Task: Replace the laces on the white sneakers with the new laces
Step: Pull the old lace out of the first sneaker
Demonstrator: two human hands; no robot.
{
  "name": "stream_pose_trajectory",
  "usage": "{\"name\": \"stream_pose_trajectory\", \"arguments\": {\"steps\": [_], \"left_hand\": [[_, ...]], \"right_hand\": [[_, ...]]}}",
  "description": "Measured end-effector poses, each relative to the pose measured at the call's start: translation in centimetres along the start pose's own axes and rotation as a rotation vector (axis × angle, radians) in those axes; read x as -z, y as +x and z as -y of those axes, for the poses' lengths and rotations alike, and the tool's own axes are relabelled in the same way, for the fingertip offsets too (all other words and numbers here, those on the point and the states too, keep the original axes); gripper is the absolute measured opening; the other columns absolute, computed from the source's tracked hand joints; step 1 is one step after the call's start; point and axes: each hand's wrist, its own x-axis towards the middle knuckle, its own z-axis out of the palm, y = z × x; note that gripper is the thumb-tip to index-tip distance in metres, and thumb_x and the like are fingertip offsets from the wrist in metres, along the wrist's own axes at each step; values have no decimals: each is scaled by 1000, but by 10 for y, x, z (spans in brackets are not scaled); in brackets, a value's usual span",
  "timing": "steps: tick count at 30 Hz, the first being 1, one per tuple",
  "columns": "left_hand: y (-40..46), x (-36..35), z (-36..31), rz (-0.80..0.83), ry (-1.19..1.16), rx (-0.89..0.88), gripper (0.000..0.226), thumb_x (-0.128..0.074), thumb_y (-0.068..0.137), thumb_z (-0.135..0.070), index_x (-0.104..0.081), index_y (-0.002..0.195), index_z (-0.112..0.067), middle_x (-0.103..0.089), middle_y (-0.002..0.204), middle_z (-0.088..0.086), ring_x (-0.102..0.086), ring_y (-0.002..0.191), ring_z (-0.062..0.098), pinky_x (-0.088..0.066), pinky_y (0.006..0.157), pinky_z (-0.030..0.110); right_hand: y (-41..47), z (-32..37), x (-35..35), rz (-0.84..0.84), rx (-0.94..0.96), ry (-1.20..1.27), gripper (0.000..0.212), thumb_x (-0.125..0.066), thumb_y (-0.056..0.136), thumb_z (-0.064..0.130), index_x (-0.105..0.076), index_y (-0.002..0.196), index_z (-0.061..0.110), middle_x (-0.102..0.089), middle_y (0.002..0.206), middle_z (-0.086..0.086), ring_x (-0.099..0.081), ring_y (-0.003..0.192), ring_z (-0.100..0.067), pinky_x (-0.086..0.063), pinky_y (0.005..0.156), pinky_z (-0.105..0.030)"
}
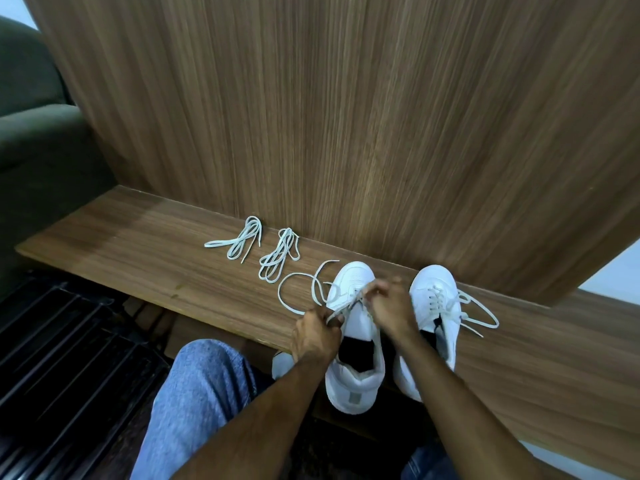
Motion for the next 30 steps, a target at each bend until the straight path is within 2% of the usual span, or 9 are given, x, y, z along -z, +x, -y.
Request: {"name": "stream_pose_trajectory", "arguments": {"steps": [3, 6, 7, 11, 14, 17, 23, 27, 30], "left_hand": [[1, -1, 1, -6, 0, -12, 22, -64, 84, -39, -68, 97, -22, -69, 99, 14, -61, 99, 38, -49, 78, 35], [0, 0, 0, -13, 2, -14, 21, -63, 85, -39, -69, 97, -23, -69, 99, 14, -61, 99, 38, -50, 78, 36], [0, 0, 1, -11, 3, -15, 20, -63, 84, -38, -69, 98, -24, -69, 99, 14, -61, 99, 38, -51, 79, 36], [-1, 0, 1, -8, 10, -19, 22, -63, 84, -38, -69, 100, -24, -69, 100, 13, -61, 99, 37, -51, 79, 36], [-1, -1, 1, -11, 15, -23, 23, -63, 85, -40, -69, 98, -22, -69, 98, 13, -61, 100, 37, -50, 78, 36], [-1, 0, 1, -6, 19, -22, 24, -63, 85, -41, -69, 97, -22, -69, 98, 12, -61, 99, 37, -50, 77, 36], [1, -3, 2, 3, 28, -41, 25, -62, 84, -41, -68, 99, -21, -69, 98, 13, -61, 100, 37, -49, 75, 36], [1, 0, 3, -7, 33, -55, 25, -61, 85, -41, -68, 102, -22, -69, 101, 15, -60, 102, 39, -46, 75, 36], [-1, 2, 2, 4, 29, -48, 23, -62, 87, -41, -68, 101, -23, -68, 102, 17, -59, 102, 40, -46, 77, 36]], "right_hand": [[2, 24, 36, -253, 12, 309, 22, -60, 86, 3, -66, 71, 17, -58, 102, -4, -58, 88, -13, -41, 78, -16], [7, 30, 55, -375, 99, 163, 12, -60, 88, 12, -66, 78, 17, -56, 103, -2, -59, 92, -19, -44, 79, -24], [8, 27, 56, -325, 87, -47, 8, -58, 89, 18, -67, 88, 19, -56, 107, -1, -59, 96, -21, -47, 81, -31], [-2, 14, 35, 48, 151, -753, 55, -55, 89, 36, -40, 140, 24, -38, 136, -5, -38, 129, -29, -46, 90, -43], [-13, 5, 8, 125, 360, -968, 50, -53, 88, 34, -44, 136, 24, -33, 143, -5, -26, 139, -27, -43, 95, -43], [-12, 0, -13, 179, 368, -1063, 39, -49, 91, 27, -50, 128, 18, -39, 142, -6, -22, 142, -26, -41, 98, -46], [-8, -5, -11, 204, 348, -991, 30, -46, 91, 19, -54, 120, 14, -44, 129, -5, -37, 130, -25, -47, 90, -40], [-2, 7, 8, 70, 182, -518, 12, -47, 91, 13, -58, 95, 18, -47, 115, -3, -54, 108, -27, -46, 82, -38], [9, 17, 32, -183, 155, -128, 20, -48, 92, 6, -52, 80, 21, -48, 101, -2, -56, 95, -26, -41, 78, -34]]}}
